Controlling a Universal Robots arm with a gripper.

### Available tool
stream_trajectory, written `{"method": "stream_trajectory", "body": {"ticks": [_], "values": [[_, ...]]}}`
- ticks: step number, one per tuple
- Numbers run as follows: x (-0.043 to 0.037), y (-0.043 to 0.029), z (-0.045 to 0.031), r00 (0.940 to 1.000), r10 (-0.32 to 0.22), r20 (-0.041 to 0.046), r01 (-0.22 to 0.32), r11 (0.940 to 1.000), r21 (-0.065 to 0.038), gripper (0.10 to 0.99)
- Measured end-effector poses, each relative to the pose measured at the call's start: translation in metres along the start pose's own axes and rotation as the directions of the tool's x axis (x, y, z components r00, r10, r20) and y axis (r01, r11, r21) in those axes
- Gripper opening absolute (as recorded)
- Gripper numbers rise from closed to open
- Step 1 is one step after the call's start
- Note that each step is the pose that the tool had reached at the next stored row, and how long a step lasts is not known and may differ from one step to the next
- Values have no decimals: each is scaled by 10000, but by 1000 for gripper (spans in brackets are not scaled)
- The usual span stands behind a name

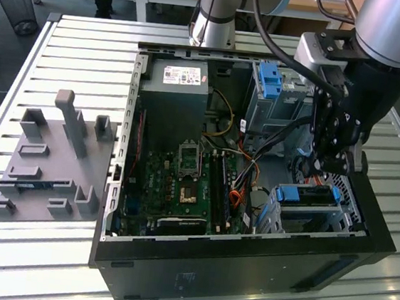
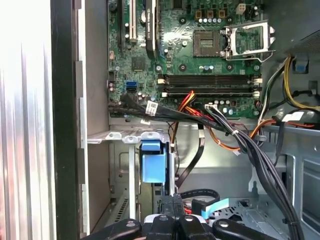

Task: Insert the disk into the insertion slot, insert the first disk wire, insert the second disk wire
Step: 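Insert the second disk wire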

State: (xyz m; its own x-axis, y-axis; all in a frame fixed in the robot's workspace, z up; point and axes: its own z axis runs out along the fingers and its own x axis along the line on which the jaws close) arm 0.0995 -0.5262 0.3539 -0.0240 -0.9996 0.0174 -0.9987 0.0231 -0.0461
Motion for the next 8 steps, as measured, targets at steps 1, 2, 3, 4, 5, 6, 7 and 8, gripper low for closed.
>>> {"method": "stream_trajectory", "body": {"ticks": [1,2,3,4,5,6,7,8], "values": [[-10,2,0,10000,1,1,-1,10000,0,106],[-17,5,-1,10000,2,3,-2,10000,0,106],[-27,6,-1,10000,1,7,-1,10000,0,106],[-38,5,-3,10000,0,10,0,10000,-1,106],[-45,5,-7,10000,0,14,0,10000,-6,106],[-49,6,-13,10000,1,15,-1,10000,-13,106],[-52,6,-19,10000,1,17,-1,10000,-20,106],[-57,6,-26,10000,2,18,-2,10000,-28,106]]}}
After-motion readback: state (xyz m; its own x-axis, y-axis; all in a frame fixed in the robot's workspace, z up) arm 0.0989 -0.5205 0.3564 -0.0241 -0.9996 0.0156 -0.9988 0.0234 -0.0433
